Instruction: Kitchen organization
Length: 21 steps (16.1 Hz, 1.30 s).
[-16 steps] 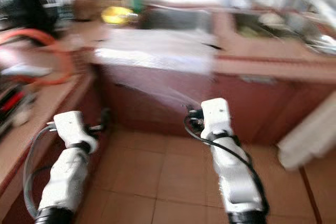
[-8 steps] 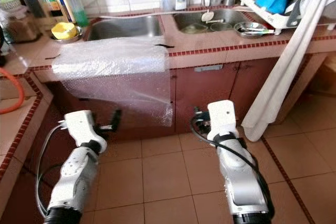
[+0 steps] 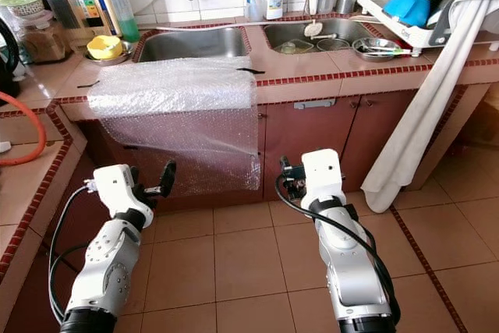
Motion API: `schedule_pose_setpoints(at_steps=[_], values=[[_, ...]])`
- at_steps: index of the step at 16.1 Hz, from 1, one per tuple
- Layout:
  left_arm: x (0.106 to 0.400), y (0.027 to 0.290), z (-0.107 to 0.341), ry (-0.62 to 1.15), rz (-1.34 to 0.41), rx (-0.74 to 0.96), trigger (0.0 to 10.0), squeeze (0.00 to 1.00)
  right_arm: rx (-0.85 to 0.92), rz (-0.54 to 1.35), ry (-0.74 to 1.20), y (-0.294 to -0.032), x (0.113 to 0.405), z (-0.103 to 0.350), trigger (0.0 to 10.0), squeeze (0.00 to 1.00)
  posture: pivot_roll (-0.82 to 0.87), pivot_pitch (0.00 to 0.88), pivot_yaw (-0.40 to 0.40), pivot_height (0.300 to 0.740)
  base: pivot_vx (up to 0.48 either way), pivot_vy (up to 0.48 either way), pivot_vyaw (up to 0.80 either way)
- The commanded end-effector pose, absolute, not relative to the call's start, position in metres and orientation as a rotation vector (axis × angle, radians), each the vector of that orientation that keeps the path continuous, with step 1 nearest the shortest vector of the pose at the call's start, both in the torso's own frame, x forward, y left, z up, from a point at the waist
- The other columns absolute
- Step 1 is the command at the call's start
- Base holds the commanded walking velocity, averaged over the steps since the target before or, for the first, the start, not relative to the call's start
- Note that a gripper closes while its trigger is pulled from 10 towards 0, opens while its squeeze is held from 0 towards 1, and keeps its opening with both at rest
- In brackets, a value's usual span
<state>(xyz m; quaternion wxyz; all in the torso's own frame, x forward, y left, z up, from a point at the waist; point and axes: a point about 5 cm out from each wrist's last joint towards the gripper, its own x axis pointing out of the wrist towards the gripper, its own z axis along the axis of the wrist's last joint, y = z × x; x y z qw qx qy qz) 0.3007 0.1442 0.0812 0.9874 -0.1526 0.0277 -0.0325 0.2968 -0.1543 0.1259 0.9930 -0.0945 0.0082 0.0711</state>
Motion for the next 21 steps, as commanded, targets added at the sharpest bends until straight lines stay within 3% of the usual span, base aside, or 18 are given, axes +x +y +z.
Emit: schedule_pose_setpoints(at_steps=[1,21], values=[[0.3010,0.1452,0.0856,0.041,-0.079,-0.297,10.0,0.00,-0.183,0.141,-0.009,-0.1527,0.2971,0.1311,10.0,0.00,-0.28,0.039,0.088,0.740,0.000,0.000,0.00],[0.3017,0.1468,0.0859,0.041,-0.080,-0.270,10.0,0.00,-0.193,0.183,-0.038,-0.1474,0.2942,0.1332,10.0,0.00,-0.28,0.037,0.095,0.740,0.387,0.000,0.00]])
